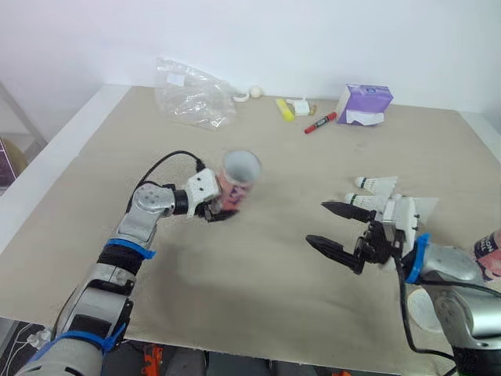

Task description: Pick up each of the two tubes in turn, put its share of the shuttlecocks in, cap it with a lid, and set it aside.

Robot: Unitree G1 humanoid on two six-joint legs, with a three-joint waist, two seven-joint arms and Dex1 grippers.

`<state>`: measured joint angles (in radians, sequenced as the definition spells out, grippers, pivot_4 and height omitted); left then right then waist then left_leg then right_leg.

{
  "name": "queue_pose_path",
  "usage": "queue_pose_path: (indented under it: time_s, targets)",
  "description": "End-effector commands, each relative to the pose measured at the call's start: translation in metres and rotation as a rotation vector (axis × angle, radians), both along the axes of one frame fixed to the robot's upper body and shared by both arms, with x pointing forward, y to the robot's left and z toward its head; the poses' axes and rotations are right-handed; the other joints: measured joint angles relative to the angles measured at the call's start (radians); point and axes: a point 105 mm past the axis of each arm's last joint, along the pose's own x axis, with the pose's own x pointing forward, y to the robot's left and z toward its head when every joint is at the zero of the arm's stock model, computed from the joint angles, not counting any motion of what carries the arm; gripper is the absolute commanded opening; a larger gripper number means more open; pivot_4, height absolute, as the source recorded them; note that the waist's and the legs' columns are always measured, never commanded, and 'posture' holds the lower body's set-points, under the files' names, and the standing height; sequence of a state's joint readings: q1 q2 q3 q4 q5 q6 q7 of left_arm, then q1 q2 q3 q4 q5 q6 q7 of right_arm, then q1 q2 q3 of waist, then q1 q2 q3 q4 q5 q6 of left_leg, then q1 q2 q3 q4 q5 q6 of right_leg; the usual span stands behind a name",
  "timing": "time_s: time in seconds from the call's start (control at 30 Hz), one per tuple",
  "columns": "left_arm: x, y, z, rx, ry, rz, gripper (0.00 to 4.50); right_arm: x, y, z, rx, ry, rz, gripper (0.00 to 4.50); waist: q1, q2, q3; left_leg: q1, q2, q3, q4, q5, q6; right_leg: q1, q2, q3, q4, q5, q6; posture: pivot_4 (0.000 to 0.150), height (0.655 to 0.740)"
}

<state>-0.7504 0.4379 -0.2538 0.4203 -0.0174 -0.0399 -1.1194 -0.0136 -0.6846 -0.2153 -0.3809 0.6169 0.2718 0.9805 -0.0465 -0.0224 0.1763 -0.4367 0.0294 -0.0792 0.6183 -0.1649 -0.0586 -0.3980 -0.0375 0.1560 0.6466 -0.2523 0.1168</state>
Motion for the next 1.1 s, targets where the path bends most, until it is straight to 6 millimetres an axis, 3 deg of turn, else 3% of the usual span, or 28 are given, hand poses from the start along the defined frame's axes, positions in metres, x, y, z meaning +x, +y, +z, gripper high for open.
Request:
queue_pose_path:
  time_s: [0.03, 0.27, 0.43, 0.6, 0.8, 0.93, 1.1]
  targets:
    - [-0.017, -0.015, 0.015, 0.099, -0.004, -0.126, 3.89, -0.011, -0.002, 0.016, -0.005, -0.052, 0.013, 4.50, 0.000, 0.000, 0.000, 0.000, 0.000, 0.000, 0.000, 0.000, 0.000, 0.000, 0.000, 0.000, 0.000, 0.000, 0.000, 0.150, 0.7400]
    - [-0.035, -0.034, 0.024, 0.381, 0.052, -0.286, 3.89, -0.028, -0.005, 0.014, -0.013, -0.025, 0.018, 4.50, 0.000, 0.000, 0.000, 0.000, 0.000, 0.000, 0.001, 0.001, 0.001, -0.001, 0.001, 0.000, 0.000, 0.000, -0.002, 0.150, 0.7400]
    - [-0.044, -0.046, 0.023, 0.444, 0.096, -0.324, 3.89, -0.032, 0.000, 0.011, -0.004, -0.007, 0.030, 4.50, -0.003, 0.000, 0.000, 0.000, 0.001, 0.000, 0.000, 0.001, 0.001, -0.001, 0.001, 0.000, 0.001, -0.002, -0.004, 0.150, 0.7400]
    - [-0.048, -0.041, 0.008, 0.528, 0.134, -0.324, 3.89, -0.032, 0.002, 0.009, 0.001, -0.002, 0.028, 4.50, -0.003, 0.000, 0.000, 0.000, 0.001, 0.000, 0.000, 0.001, 0.001, -0.001, 0.001, 0.000, 0.001, -0.002, -0.004, 0.150, 0.7400]
    - [-0.049, -0.043, 0.009, 0.523, 0.152, -0.322, 3.89, -0.031, 0.002, 0.011, 0.018, 0.001, 0.013, 4.50, -0.003, 0.000, 0.000, 0.000, 0.001, 0.000, 0.001, 0.001, 0.001, -0.001, 0.001, 0.000, 0.001, -0.002, -0.005, 0.150, 0.7400]
    - [-0.049, -0.042, 0.008, 0.528, 0.159, -0.320, 3.89, -0.021, -0.016, 0.010, 0.038, 0.022, -0.096, 4.50, -0.003, 0.000, 0.000, 0.000, 0.001, 0.000, 0.000, 0.001, 0.001, -0.001, 0.001, 0.000, 0.001, -0.002, -0.005, 0.150, 0.7400]
    - [-0.050, -0.042, 0.009, 0.523, 0.169, -0.320, 3.89, 0.006, -0.062, 0.011, 0.137, 0.056, -0.400, 4.50, -0.003, 0.000, 0.000, 0.000, 0.001, 0.000, 0.001, 0.001, 0.001, -0.001, 0.001, 0.000, 0.001, -0.002, -0.005, 0.150, 0.7400]
